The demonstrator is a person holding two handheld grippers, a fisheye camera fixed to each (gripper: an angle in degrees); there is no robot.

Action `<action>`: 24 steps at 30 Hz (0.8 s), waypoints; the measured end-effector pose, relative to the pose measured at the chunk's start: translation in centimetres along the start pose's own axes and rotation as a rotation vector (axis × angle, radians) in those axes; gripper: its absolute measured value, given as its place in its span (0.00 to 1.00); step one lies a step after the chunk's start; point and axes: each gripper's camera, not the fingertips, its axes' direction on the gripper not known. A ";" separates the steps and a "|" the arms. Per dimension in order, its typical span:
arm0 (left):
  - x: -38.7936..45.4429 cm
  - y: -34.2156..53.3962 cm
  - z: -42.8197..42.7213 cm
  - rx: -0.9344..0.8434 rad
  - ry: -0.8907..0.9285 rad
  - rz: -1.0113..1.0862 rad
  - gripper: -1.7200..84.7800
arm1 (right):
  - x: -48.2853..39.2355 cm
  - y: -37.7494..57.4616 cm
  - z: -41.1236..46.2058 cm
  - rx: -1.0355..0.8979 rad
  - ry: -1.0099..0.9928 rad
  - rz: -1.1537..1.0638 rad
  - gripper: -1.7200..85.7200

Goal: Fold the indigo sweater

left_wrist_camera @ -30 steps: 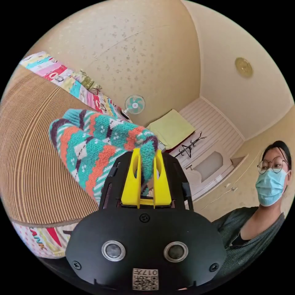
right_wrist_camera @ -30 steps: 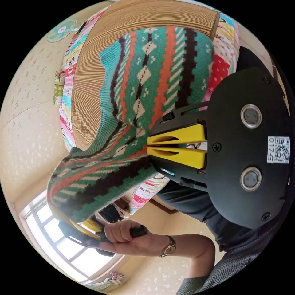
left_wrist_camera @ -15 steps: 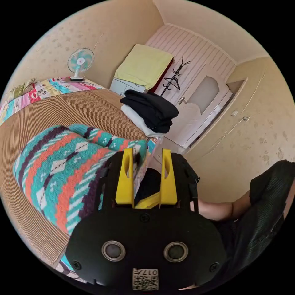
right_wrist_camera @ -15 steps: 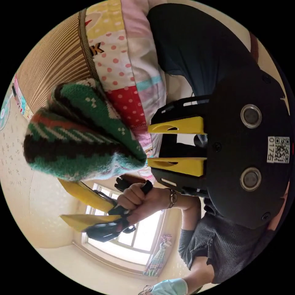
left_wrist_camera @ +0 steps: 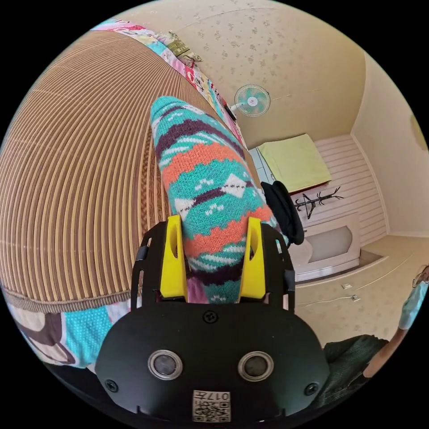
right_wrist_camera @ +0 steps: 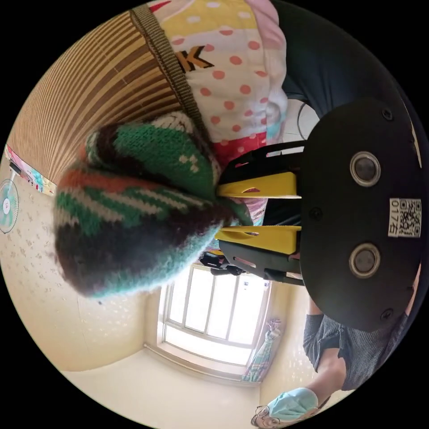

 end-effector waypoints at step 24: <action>1.1 9.7 -16.6 -0.019 -0.316 0.364 0.12 | 0.5 6.1 -12.4 0.241 0.246 -0.097 0.04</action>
